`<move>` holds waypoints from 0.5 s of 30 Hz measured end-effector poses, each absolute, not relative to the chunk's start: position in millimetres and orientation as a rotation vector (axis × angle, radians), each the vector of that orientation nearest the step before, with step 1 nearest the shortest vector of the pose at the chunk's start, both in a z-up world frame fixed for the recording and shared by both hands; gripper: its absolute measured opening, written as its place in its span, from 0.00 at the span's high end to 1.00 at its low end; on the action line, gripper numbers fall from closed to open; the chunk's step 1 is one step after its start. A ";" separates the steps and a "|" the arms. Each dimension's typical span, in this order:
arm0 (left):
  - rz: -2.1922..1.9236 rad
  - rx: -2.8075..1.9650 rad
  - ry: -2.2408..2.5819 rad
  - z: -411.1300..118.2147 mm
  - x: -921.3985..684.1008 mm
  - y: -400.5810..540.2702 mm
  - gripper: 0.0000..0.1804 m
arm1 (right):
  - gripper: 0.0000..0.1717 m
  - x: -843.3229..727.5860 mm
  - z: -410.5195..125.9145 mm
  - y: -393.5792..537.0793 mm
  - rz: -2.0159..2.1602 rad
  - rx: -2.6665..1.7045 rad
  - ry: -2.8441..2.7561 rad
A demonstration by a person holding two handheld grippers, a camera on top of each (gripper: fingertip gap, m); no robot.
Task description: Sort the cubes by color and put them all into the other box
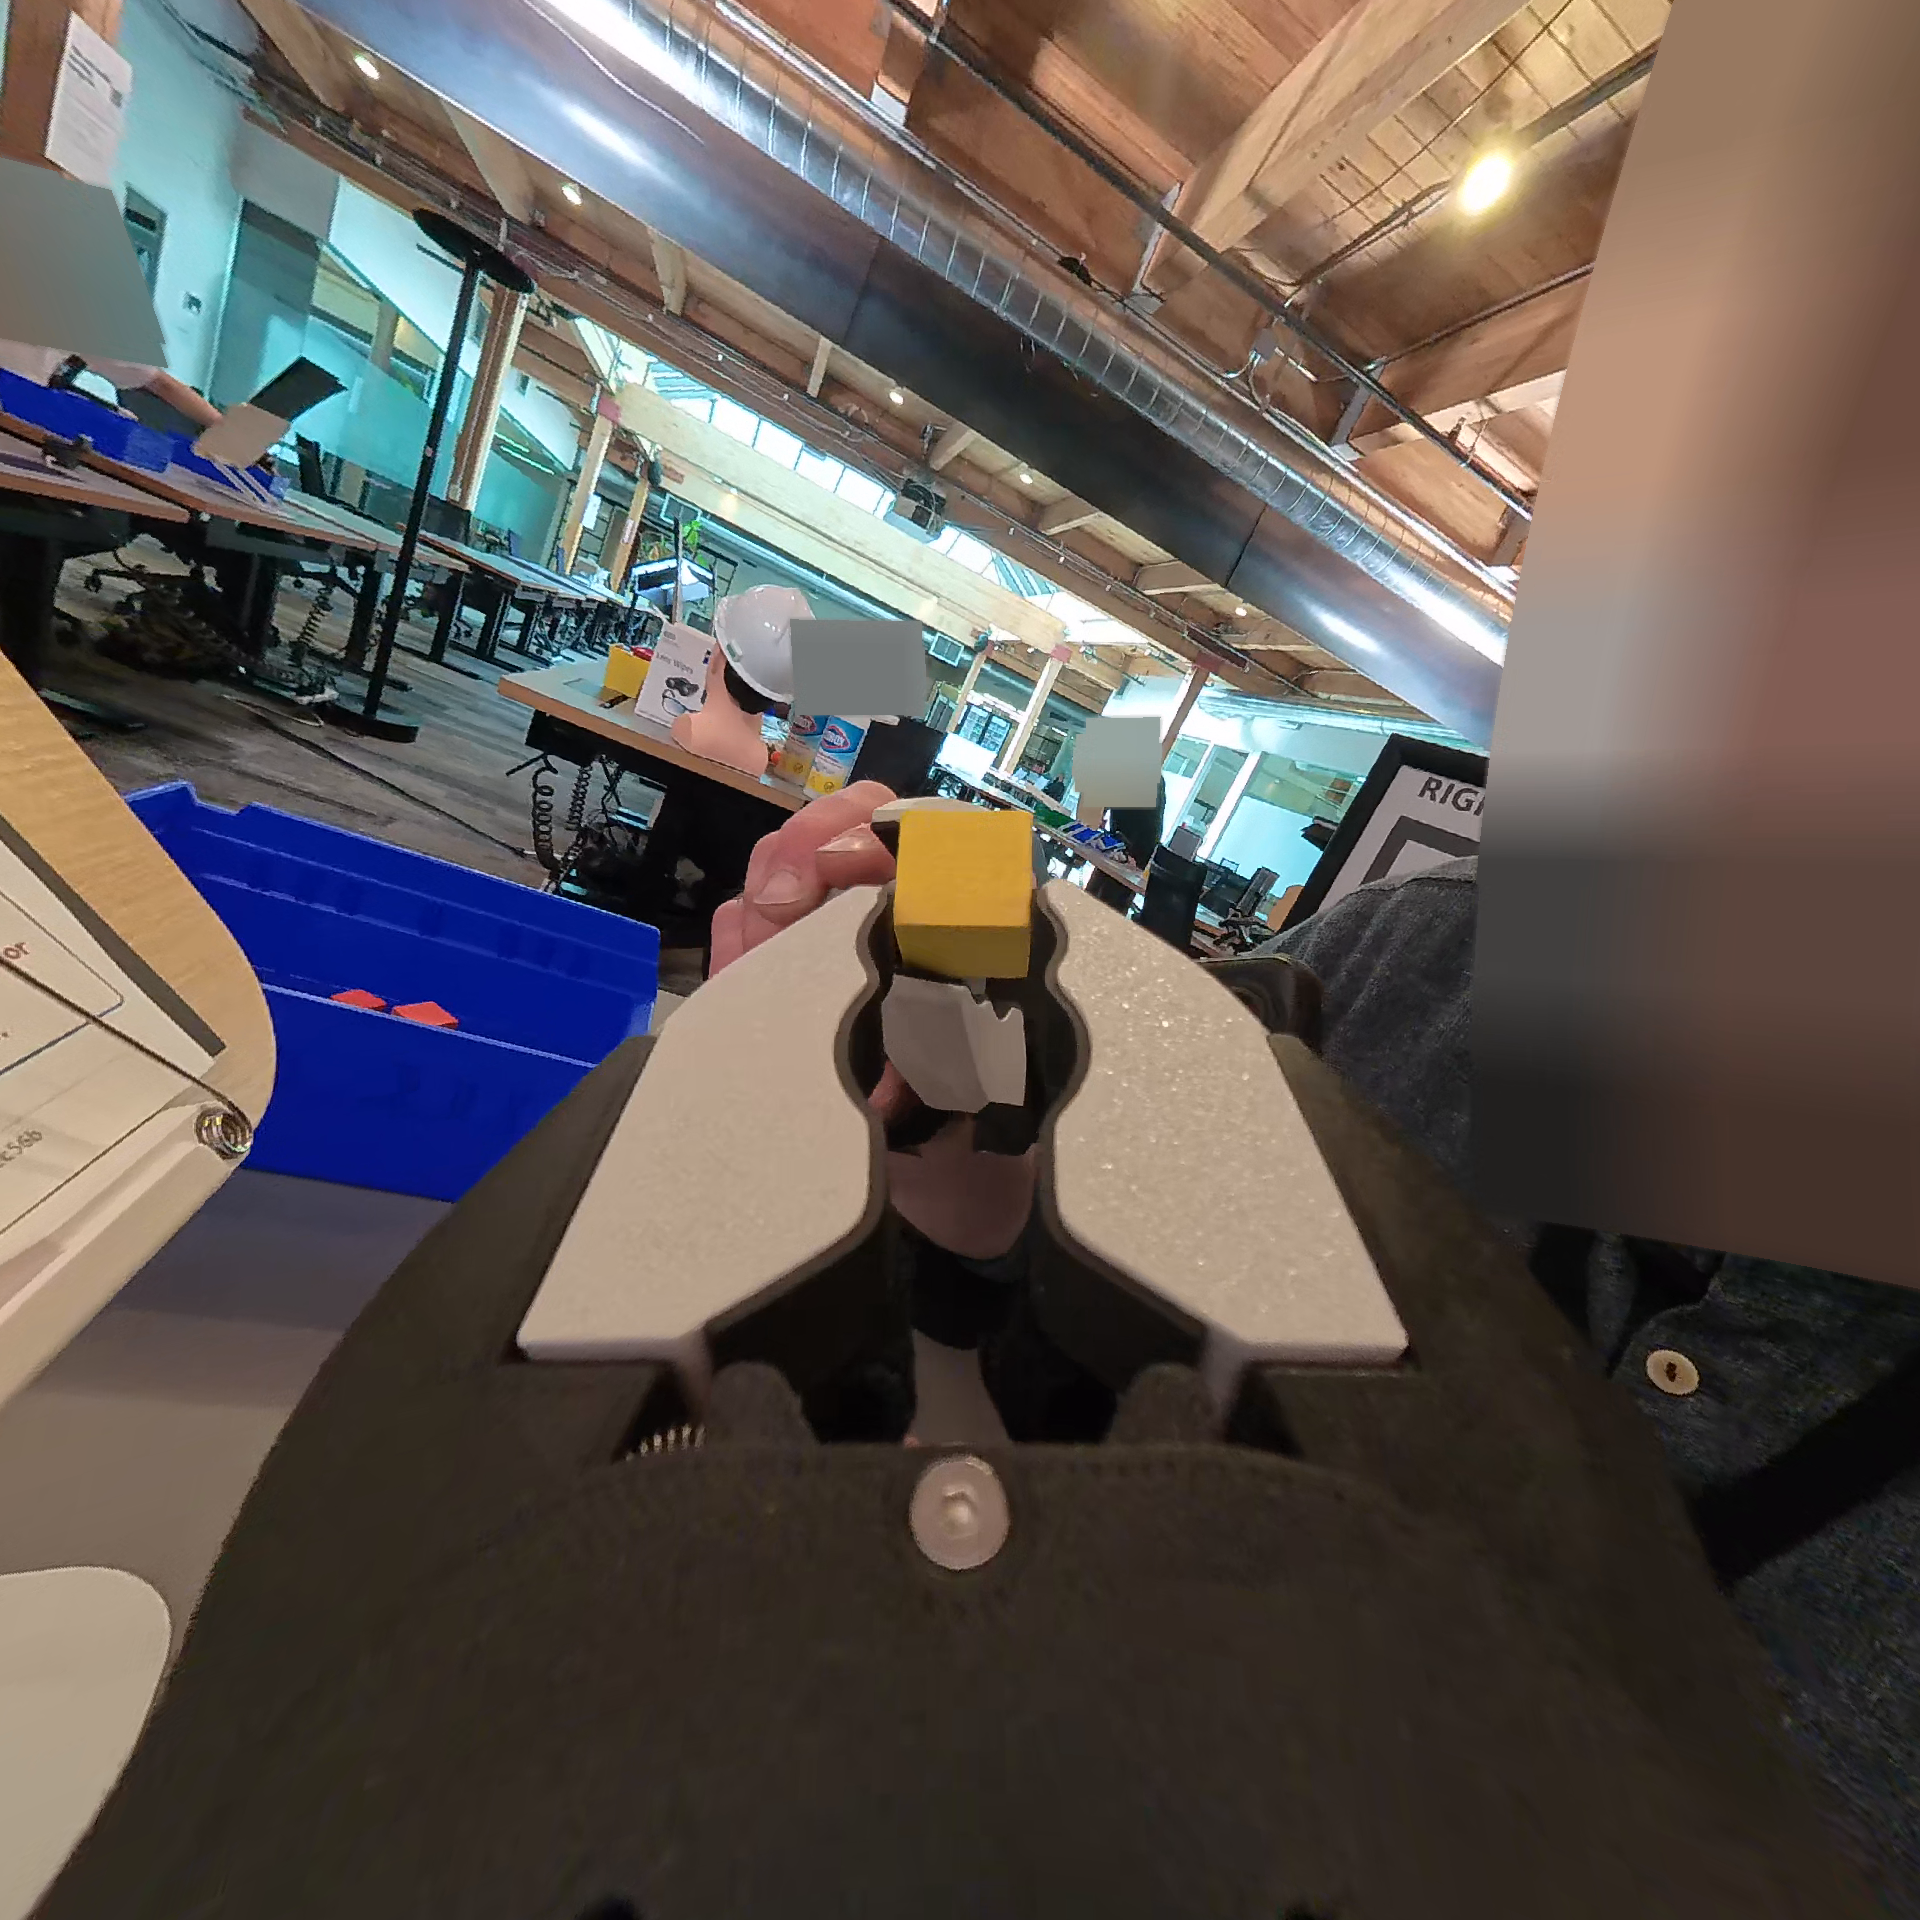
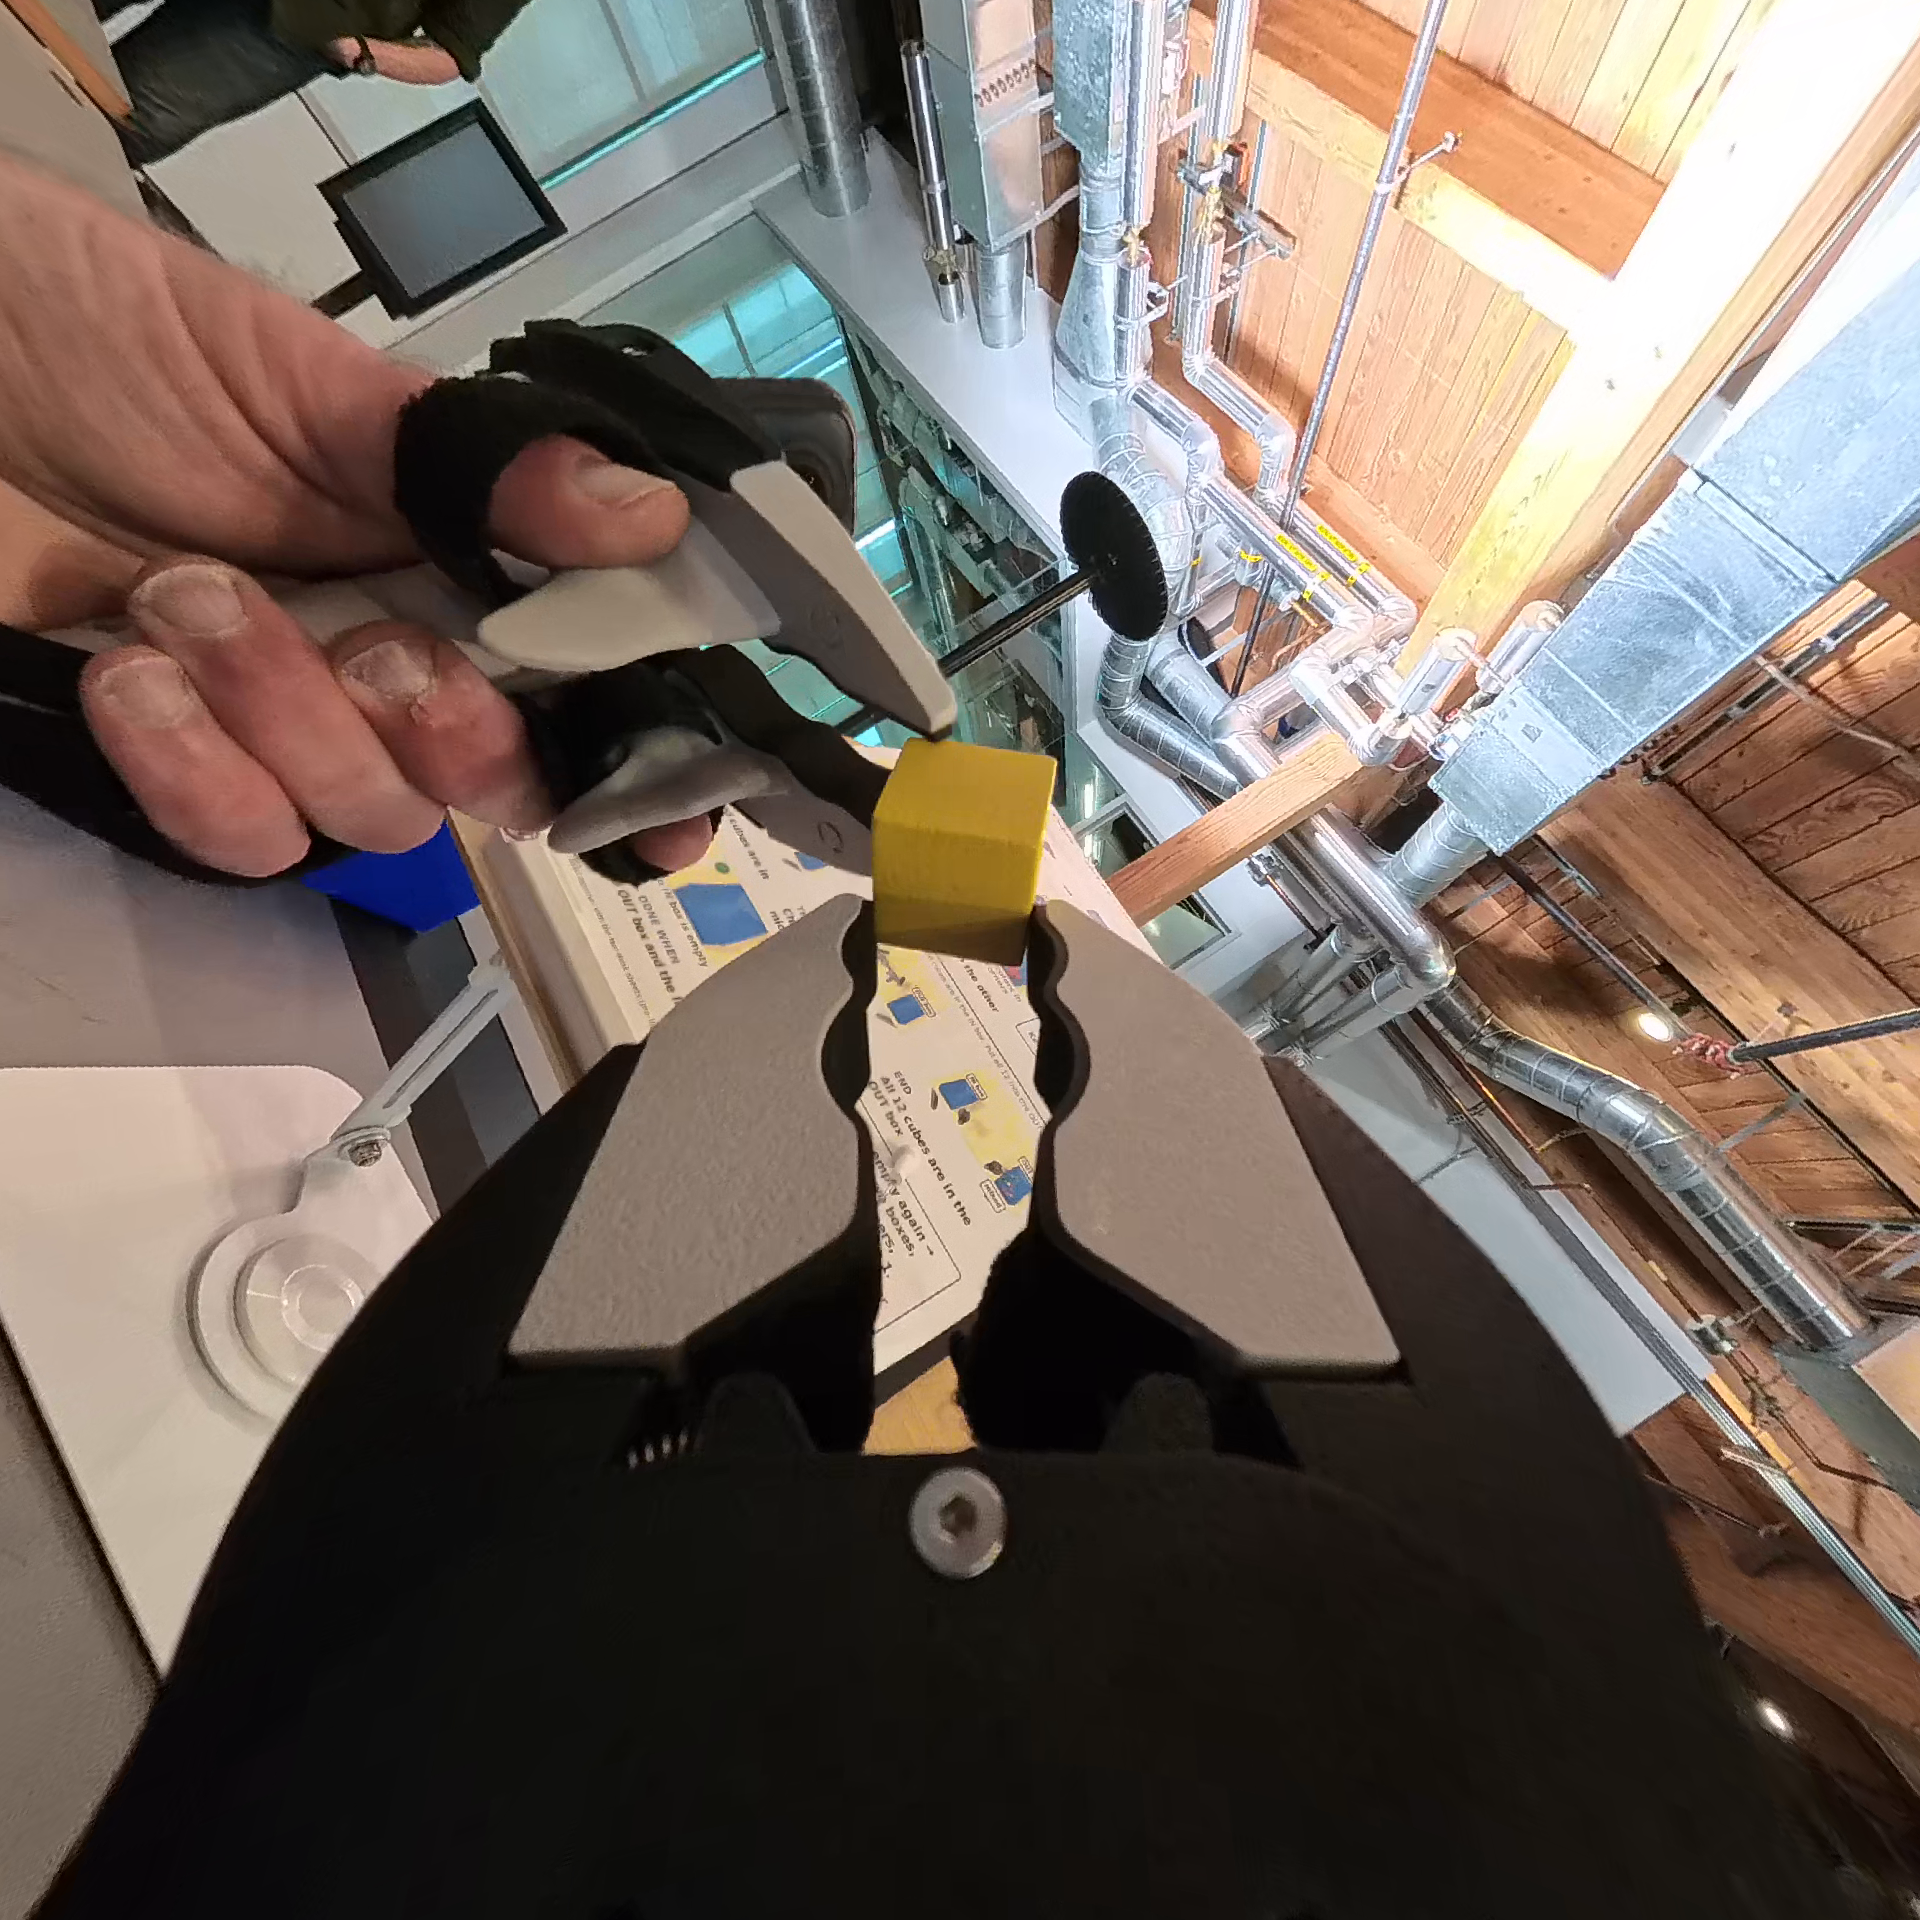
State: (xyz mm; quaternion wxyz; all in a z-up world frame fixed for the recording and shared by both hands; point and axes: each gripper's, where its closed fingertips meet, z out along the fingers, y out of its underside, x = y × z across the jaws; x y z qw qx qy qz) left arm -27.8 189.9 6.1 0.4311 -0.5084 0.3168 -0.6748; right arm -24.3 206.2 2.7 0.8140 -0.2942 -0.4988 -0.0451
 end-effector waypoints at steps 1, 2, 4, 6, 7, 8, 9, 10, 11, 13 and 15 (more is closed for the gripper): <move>-1.677 -1.265 0.790 7.1 -28.7 189.7 0.88 | 0.84 -23.6 3.6 205.9 -0.099 -0.625 -1.064; -1.669 -1.257 0.791 8.6 -30.6 189.6 0.91 | 0.84 -22.4 5.0 205.9 -0.102 -0.623 -1.061; -1.629 -1.248 0.780 12.0 -37.4 193.2 0.95 | 0.84 -18.2 9.5 206.8 -0.087 -0.632 -1.044; -1.577 -1.219 0.772 18.6 -48.8 195.6 1.00 | 0.84 -11.8 14.9 209.9 -0.096 -0.635 -1.028; -1.546 -1.210 0.765 22.3 -55.4 197.4 1.00 | 0.84 -7.0 18.2 213.1 -0.109 -0.638 -1.020; -1.510 -1.205 0.756 26.0 -62.5 199.5 1.00 | 0.84 -0.6 22.1 217.6 -0.123 -0.646 -1.010; -1.474 -1.199 0.745 30.3 -70.1 201.5 1.00 | 0.84 7.6 26.1 224.6 -0.146 -0.661 -1.002; -1.441 -1.190 0.735 34.9 -78.0 202.9 1.00 | 0.84 17.5 29.2 234.2 -0.177 -0.687 -1.001; -1.414 -1.180 0.727 39.8 -85.9 203.8 1.00 | 0.84 30.8 33.3 245.4 -0.216 -0.713 -0.992; -1.370 -1.162 0.710 49.4 -101.0 204.9 1.00 | 0.84 67.9 42.0 273.0 -0.306 -0.796 -0.956; -1.322 -1.155 0.700 55.9 -113.6 206.2 1.00 | 0.84 110.8 43.2 302.7 -0.351 -0.931 -0.923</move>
